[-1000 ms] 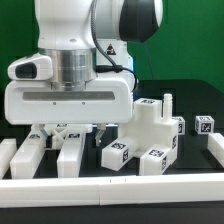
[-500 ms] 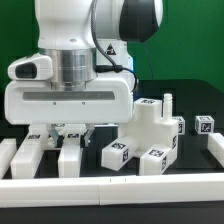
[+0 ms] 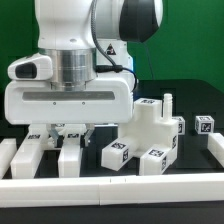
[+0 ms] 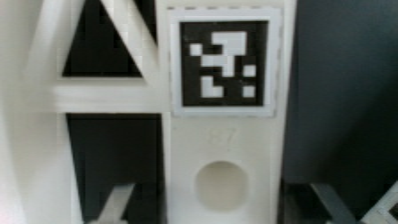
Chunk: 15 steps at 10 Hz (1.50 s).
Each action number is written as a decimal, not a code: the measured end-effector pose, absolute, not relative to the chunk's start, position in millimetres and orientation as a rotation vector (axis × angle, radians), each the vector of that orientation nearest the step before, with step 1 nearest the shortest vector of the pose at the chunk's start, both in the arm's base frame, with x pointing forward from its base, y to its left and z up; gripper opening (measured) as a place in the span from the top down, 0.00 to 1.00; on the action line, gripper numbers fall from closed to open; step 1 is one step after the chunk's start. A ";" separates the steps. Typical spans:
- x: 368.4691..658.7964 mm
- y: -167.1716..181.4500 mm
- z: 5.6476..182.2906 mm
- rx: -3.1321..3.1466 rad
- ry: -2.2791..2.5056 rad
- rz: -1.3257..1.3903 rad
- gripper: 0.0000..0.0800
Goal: Assemble chair
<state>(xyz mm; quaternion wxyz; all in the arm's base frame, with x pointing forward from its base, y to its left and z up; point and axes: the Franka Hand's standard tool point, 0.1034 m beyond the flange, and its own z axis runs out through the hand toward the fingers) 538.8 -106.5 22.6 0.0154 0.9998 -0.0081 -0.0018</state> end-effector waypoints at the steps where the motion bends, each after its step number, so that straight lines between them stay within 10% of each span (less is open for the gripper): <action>1: 538.4 -107.0 24.2 3.112 -0.031 -0.015 0.65; 5: 540.3 -106.2 97.5 3.163 -0.078 -0.036 0.65; 10: 543.6 -106.1 96.8 3.106 -0.204 0.179 0.65; 15: 541.8 -64.2 140.4 3.151 -0.588 -0.065 0.65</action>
Offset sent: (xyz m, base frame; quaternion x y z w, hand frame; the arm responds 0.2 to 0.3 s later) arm -0.0130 -0.0140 0.0748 -0.0200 -0.0541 0.0041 0.9983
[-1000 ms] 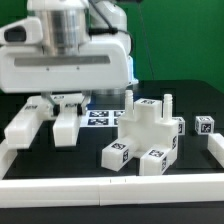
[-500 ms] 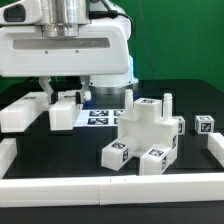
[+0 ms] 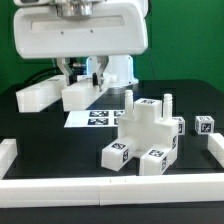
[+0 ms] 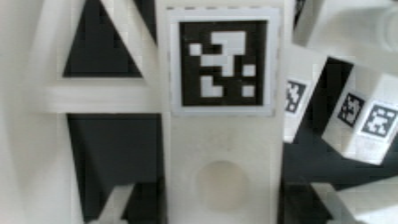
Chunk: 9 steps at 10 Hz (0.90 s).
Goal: Assemble chair
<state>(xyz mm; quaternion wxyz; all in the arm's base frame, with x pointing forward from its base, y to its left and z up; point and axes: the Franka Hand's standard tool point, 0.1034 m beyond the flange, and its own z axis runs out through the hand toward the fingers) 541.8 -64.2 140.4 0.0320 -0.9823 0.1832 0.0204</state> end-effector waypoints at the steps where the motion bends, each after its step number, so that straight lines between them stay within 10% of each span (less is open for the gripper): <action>1: 549.6 -52.2 145.9 -3.011 0.648 0.084 0.65; 6: 548.8 -40.7 144.2 -3.016 0.635 0.114 0.65; 9: 568.4 -5.4 180.2 -3.009 0.854 0.215 0.65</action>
Offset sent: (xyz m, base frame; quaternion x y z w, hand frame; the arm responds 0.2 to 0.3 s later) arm 0.0000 0.0000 0.0000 0.0000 0.0000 0.0000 1.0000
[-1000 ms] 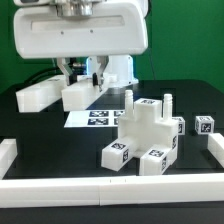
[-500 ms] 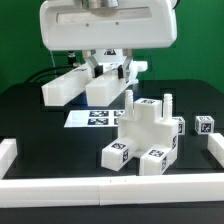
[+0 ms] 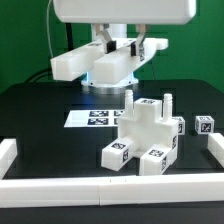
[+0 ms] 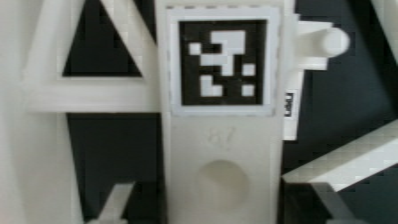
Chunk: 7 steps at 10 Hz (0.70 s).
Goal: Assemble chair
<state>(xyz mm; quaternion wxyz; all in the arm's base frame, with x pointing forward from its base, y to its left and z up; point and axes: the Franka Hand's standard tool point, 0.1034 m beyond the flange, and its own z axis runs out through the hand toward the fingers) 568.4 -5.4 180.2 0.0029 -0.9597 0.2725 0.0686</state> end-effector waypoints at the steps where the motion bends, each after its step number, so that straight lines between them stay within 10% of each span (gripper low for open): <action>1: 577.7 9.0 178.6 -3.016 0.858 0.221 0.65; 7: 584.4 12.7 164.0 -3.111 0.779 0.169 0.65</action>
Offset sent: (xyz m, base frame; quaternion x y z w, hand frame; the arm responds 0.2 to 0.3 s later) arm 0.0000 0.0000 0.0000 0.0000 0.0000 0.0000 1.0000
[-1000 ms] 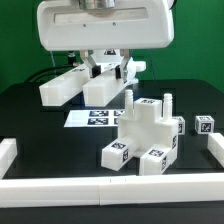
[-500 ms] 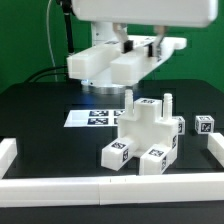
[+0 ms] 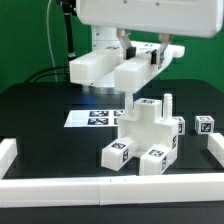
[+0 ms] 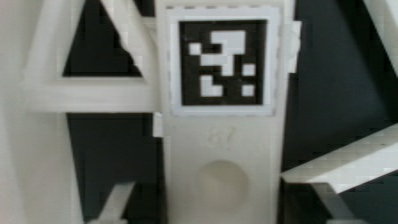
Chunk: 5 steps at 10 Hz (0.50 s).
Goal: Assemble chair
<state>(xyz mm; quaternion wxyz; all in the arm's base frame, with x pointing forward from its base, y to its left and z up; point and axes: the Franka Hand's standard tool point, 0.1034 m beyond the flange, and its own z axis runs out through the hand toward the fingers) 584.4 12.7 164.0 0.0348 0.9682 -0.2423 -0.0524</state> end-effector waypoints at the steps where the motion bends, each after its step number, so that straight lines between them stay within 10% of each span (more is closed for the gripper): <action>1: 585.6 14.1 160.7 2.967 -0.717 -0.160 0.65; 5: 584.0 38.5 156.8 3.018 -0.766 -0.056 0.65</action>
Offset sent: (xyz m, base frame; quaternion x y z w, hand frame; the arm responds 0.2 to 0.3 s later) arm -0.0150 0.0341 0.0020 0.0663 0.0398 0.0635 0.9950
